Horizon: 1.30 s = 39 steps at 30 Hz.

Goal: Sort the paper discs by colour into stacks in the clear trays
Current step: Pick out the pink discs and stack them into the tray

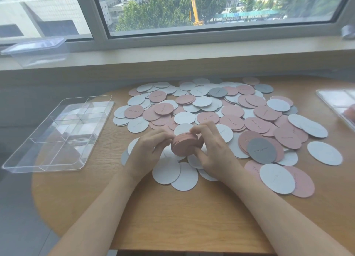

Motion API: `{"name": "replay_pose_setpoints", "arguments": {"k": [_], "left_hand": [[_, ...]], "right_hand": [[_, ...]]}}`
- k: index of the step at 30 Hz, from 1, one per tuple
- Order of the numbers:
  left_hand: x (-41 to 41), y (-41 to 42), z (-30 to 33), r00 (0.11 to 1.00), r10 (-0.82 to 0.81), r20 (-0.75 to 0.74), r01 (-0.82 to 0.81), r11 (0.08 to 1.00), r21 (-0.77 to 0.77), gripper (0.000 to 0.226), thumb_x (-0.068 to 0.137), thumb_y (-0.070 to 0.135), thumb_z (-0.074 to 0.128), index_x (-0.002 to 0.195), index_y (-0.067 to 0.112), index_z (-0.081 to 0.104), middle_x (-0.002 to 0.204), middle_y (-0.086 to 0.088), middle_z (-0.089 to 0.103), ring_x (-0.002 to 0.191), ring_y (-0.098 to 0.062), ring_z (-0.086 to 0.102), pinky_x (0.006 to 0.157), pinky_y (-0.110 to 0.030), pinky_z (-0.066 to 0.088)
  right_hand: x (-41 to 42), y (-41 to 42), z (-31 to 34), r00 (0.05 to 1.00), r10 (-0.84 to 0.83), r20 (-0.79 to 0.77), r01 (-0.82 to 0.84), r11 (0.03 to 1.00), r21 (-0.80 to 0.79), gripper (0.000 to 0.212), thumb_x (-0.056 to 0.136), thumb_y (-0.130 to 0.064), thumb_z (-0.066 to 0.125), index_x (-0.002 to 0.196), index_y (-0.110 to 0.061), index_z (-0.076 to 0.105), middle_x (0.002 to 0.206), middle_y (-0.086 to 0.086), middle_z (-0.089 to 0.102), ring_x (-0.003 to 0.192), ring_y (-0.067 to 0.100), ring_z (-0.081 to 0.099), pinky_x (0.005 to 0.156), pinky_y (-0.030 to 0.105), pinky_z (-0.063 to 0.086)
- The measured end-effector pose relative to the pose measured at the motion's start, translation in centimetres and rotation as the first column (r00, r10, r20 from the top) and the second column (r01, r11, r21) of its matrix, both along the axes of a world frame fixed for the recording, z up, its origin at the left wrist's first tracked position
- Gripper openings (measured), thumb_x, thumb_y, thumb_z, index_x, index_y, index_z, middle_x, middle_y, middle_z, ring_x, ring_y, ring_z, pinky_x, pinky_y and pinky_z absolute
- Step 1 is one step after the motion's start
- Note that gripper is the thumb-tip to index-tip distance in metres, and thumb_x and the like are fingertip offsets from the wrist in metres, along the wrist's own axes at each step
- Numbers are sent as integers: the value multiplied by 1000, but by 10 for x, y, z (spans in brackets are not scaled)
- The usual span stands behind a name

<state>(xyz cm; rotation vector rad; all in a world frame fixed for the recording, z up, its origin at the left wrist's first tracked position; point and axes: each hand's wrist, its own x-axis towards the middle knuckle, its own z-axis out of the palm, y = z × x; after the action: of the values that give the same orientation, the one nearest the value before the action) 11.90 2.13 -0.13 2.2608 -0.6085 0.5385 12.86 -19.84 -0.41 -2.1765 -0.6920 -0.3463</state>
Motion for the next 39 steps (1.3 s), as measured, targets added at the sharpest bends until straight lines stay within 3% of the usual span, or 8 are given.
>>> {"name": "replay_pose_setpoints", "arguments": {"k": [4,7,12,17,25,31,36,39], "left_hand": [[2,-1,1,999,22,-30,-22,1000,-11,23,95,4,55,105,14,73,93,21,62,89,-3,58,79,-17,43],[11,-1,3,981,192,-33,-193,981,-9,21,98,11,54,108,18,72,98,13,66,94,-10,61,80,-26,48],[40,-7,11,838,506,-204,-467,859,211,31,99,35,57,124,17,63,118,1,61,109,-21,57,90,-37,46],[62,-20,14,730,644,-228,-501,731,463,45,90,59,58,117,23,65,121,1,56,117,-22,52,93,-37,43],[71,-15,23,663,596,-453,-447,801,398,26,86,42,72,108,30,63,113,4,68,108,-21,61,86,-35,47],[72,-13,34,647,407,-645,-448,887,110,35,79,23,82,106,18,62,108,-1,61,101,-20,59,85,-33,47],[71,-8,33,678,322,-661,-465,884,-46,32,75,3,76,103,12,63,93,-2,64,83,-19,62,70,-28,48],[72,-8,32,689,362,-628,-446,895,27,30,77,5,73,103,15,64,97,-2,62,84,-16,60,65,-25,44]], "right_hand": [[0,0,0,1000,14,-3,-14,1000,14,40,80,-5,66,113,-21,49,118,-10,41,85,14,55,75,40,52],[2,0,-2,999,2,-43,-2,1000,0,37,82,-6,66,109,-24,48,104,-8,53,82,15,56,74,42,50],[3,0,-4,997,3,-73,-4,1000,-6,34,84,-8,66,107,-25,47,92,-4,58,81,19,57,75,41,49],[2,-1,-3,998,15,-61,-15,1000,6,34,83,-7,67,106,-23,49,92,-5,59,81,18,56,74,41,48],[3,0,-3,998,32,-60,-32,999,16,33,83,-8,66,107,-21,49,95,-5,59,82,18,56,76,40,49],[3,0,-2,998,33,-51,-32,999,15,33,83,-7,68,107,-21,50,95,-6,59,81,17,56,76,40,48],[2,-1,-1,998,30,-54,-30,999,14,33,83,-7,68,107,-21,50,94,-7,58,81,18,56,75,40,48],[2,-1,-1,998,28,-57,-27,1000,15,33,83,-8,68,107,-22,50,94,-7,58,81,18,56,76,40,49]]}}
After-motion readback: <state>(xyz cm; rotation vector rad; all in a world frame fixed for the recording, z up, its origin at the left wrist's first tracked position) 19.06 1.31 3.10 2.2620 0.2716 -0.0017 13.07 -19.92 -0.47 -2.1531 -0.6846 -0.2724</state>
